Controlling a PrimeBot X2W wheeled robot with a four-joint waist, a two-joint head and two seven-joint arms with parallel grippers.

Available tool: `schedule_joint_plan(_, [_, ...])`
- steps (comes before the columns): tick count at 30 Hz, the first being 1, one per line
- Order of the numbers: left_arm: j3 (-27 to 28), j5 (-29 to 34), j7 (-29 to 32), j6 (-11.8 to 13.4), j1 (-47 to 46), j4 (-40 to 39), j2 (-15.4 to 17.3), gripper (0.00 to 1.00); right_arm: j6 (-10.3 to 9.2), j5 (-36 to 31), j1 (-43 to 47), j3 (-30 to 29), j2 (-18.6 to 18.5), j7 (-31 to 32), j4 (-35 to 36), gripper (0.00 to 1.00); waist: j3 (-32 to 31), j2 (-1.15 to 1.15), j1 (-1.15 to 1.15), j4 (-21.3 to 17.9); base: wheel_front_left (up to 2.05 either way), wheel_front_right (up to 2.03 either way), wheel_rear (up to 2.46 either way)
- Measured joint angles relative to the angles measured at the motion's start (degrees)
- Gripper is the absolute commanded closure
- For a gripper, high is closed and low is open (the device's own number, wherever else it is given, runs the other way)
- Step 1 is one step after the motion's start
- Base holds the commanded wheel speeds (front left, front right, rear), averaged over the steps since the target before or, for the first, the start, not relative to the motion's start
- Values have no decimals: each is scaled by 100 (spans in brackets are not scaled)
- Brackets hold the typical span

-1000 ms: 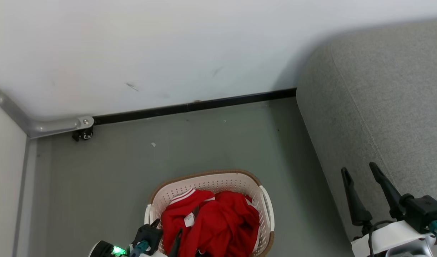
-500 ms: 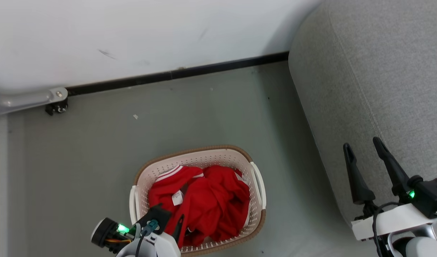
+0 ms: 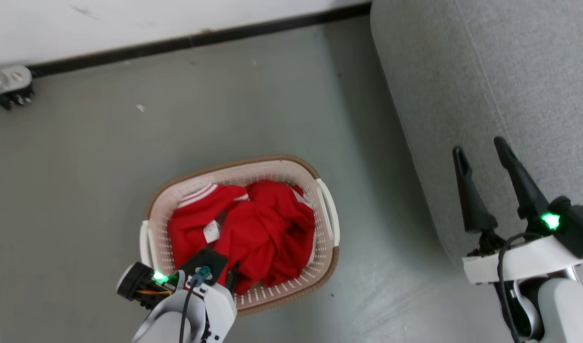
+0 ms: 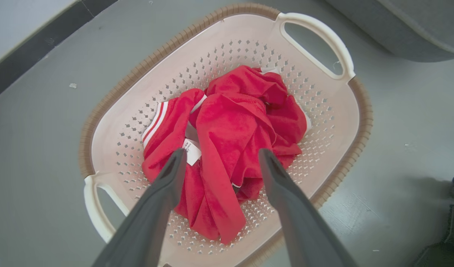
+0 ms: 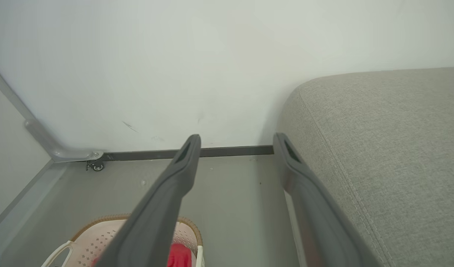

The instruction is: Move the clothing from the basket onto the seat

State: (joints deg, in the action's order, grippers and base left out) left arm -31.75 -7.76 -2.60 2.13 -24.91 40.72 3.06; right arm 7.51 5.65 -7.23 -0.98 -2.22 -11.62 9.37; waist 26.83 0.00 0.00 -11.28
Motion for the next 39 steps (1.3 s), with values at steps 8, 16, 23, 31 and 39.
schedule_joint_plan(8, [108,41,-23,83,-399,314,2,0,0,92,-559,111,-2,-80,13,0,606,0,0,-242,0,0,0])
schedule_joint_plan(16, [244,41,-58,186,-739,559,64,0,0,197,-1104,285,-7,-149,3,0,1084,0,0,-448,0,0,0])
schedule_joint_plan(23, [368,31,-110,287,-894,710,108,0,0,244,-1424,396,-9,-176,-43,0,1410,0,0,-585,0,0,0])
schedule_joint_plan(31, [531,14,-160,416,-1089,935,264,0,0,353,-1703,530,-12,-226,-156,0,1787,0,1,-737,0,0,0])
schedule_joint_plan(39, [620,-20,-202,481,-1304,1117,332,0,0,433,-1950,582,-13,-259,-274,0,2093,0,1,-878,0,0,0])
